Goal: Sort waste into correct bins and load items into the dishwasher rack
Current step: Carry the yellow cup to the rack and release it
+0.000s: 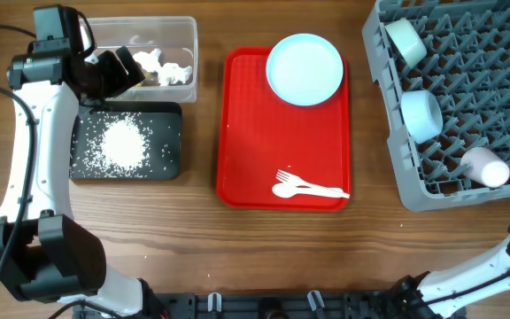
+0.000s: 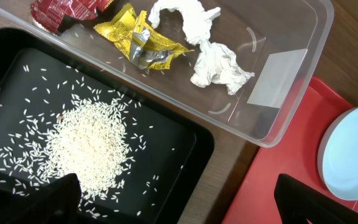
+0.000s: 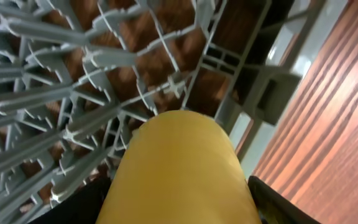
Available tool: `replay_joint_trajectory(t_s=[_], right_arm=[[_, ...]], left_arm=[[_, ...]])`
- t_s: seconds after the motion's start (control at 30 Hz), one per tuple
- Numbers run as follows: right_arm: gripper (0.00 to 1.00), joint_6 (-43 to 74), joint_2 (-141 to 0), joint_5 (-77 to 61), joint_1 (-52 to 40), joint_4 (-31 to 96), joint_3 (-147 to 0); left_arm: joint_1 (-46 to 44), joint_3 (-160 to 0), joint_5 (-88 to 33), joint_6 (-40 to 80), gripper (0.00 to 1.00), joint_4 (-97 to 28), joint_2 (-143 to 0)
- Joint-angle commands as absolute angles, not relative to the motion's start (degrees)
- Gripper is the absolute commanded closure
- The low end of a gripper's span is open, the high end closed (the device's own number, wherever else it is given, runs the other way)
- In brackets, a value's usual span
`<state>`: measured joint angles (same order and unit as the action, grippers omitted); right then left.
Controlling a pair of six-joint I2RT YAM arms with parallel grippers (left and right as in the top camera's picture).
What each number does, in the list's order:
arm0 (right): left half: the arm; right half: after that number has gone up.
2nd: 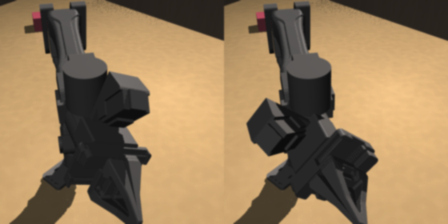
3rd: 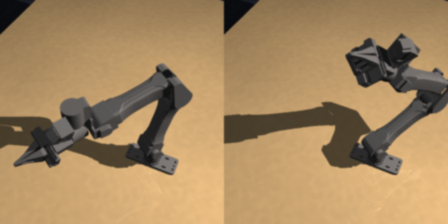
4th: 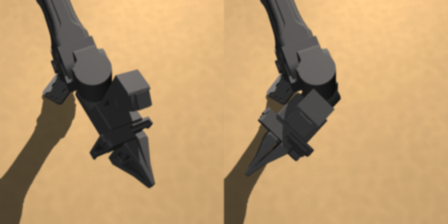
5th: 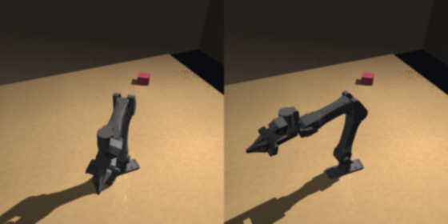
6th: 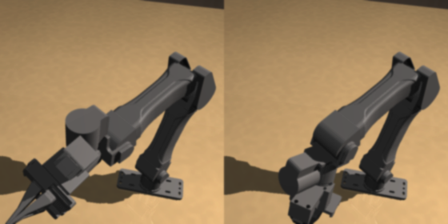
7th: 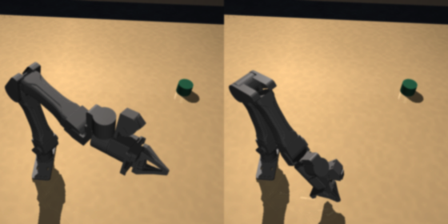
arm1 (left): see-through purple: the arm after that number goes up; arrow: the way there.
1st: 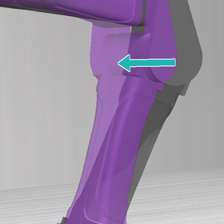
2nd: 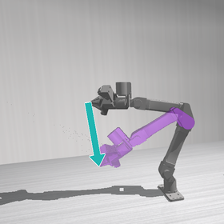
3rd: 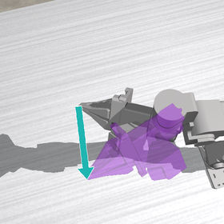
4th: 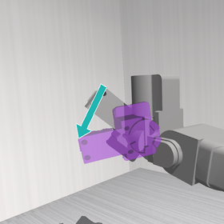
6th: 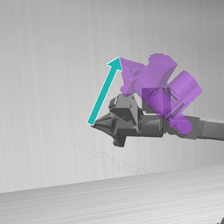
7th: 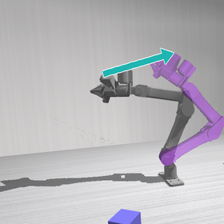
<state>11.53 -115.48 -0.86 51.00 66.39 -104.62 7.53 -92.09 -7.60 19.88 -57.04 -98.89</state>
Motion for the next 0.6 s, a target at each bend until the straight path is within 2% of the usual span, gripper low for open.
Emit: replay_joint_trajectory(t_s=[0.0,0.3,0.57], right_arm=[[0.44,12.0,-118.4,-1.5,50.4,65.1,-105.3],[0.48,12.0,-119.4,-4.2,49.9,62.7,-105.3],[0.48,12.2,-119.6,-0.5,45.2,62.3,-104.0]], left_arm=[[7.7,-92.4,-7.9,20.4,0.0,-57.0,-98.8],[7.7,-92.4,-7.9,20.4,0.0,-57.0,-98.8],[7.7,-92.4,-7.9,20.4,0.0,-57.0,-98.8]])
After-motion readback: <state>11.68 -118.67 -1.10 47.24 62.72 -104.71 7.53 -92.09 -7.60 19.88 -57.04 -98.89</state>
